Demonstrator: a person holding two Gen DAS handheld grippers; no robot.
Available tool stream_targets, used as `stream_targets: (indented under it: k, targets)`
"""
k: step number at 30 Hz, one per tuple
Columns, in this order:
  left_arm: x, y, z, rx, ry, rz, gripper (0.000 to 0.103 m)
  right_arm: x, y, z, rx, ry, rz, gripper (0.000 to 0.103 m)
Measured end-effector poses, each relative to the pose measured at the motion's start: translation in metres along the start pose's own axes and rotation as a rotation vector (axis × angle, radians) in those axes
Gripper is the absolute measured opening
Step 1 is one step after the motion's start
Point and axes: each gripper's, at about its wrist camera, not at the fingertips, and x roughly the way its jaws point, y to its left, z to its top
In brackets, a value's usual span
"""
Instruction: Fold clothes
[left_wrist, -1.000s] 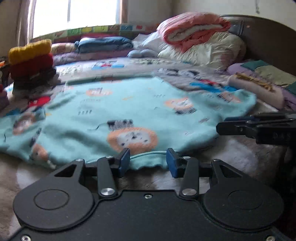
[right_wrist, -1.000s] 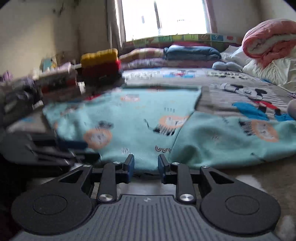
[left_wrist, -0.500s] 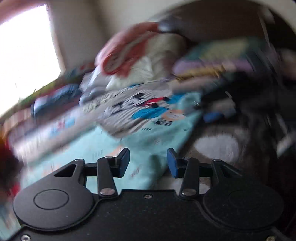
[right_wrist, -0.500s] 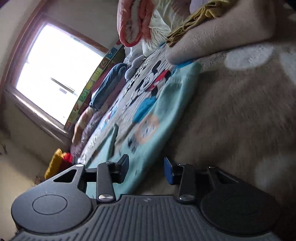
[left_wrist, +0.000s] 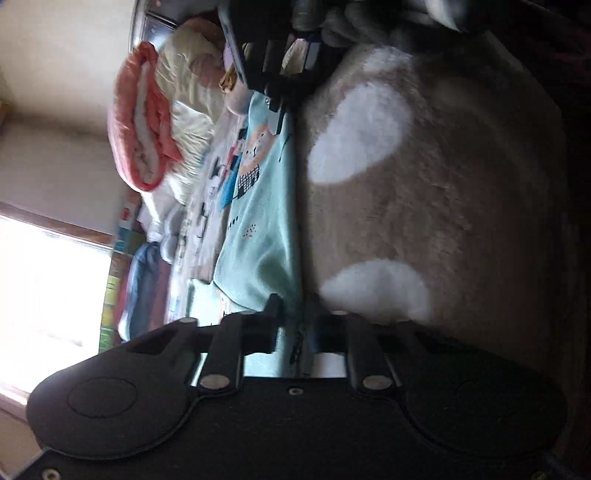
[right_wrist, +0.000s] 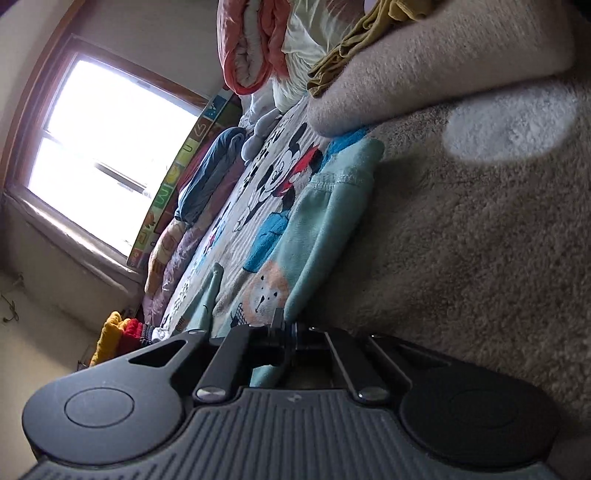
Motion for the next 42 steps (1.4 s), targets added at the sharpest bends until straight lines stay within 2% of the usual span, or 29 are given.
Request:
stream_targets:
  k: [3,5,7,9,11,13,16,18,21,23,24,25,28,29,33,37,38,39,40,41,42]
  targets:
    - [0.000,0.005,-0.004,-0.028,0.002,0.010,0.006,-0.002,-0.002,0.001,0.013,-0.007,0.004,0.000]
    - [-0.004,0.005,0.000,-0.009,0.009,0.018,0.007,-0.004,-0.003,0.000,0.026,-0.018,0.012,0.000]
    - [-0.006,0.005,0.007,0.014,0.019,0.017,0.027,-0.005,-0.002,0.000,0.022,-0.019,0.012,0.000]
    - [0.002,0.008,0.012,0.040,0.024,0.019,0.033,-0.005,-0.002,0.000,0.019,-0.020,0.012,0.000]
    - [0.010,0.011,0.015,0.054,0.031,-0.008,0.030,-0.006,-0.002,0.000,0.016,-0.021,0.012,0.000]
    - [0.015,0.011,0.016,0.072,0.043,-0.063,0.013,-0.006,-0.003,-0.001,0.015,-0.022,0.013,0.000]
    - [0.011,0.009,0.016,0.090,0.052,-0.061,0.011,-0.007,-0.004,-0.001,0.012,-0.022,0.013,0.000]
    - [0.009,0.006,0.019,0.118,0.058,-0.041,0.013,-0.008,-0.004,-0.001,0.011,-0.023,0.013,0.000]
    - [0.010,0.003,0.020,0.147,0.054,-0.030,0.034,-0.009,-0.004,-0.002,0.013,-0.026,0.015,0.000]
    - [0.011,0.001,0.020,0.159,0.048,-0.033,0.034,-0.009,-0.004,-0.002,0.016,-0.027,0.019,0.001]
    - [0.012,0.000,0.019,0.165,0.045,-0.035,0.029,-0.010,-0.005,-0.001,0.018,-0.027,0.021,0.001]
    - [0.012,-0.001,0.019,0.171,0.042,-0.036,0.009,-0.010,-0.005,-0.001,0.018,-0.026,0.023,0.001]
    - [0.014,-0.003,0.018,0.189,0.033,-0.041,0.000,-0.009,-0.007,-0.001,0.019,-0.025,0.023,0.000]
    - [0.014,-0.005,0.018,0.189,0.029,-0.037,0.000,-0.009,-0.007,0.000,0.020,-0.025,0.023,0.000]
    - [0.009,-0.015,0.016,0.127,0.017,0.071,0.000,-0.008,-0.007,0.000,0.026,-0.026,0.022,0.000]
    - [0.006,-0.018,0.019,0.145,0.033,0.120,0.000,-0.008,-0.007,0.001,0.032,-0.024,0.030,0.001]
    - [0.005,-0.015,0.022,0.135,0.044,0.107,0.000,-0.008,-0.007,0.001,0.033,-0.024,0.033,0.001]
    - [0.003,-0.009,0.025,0.099,0.041,0.093,0.007,-0.011,-0.008,0.003,0.044,-0.033,0.036,0.001]
    - [0.001,-0.003,0.029,0.063,0.039,0.078,0.021,-0.014,-0.009,0.004,0.055,-0.042,0.038,0.003]
    - [-0.001,0.004,0.032,0.027,0.037,0.063,0.029,-0.016,-0.009,0.005,0.066,-0.052,0.041,0.005]
    - [-0.003,0.010,0.036,-0.005,0.034,0.049,0.042,-0.019,-0.010,0.006,0.076,-0.061,0.043,0.009]
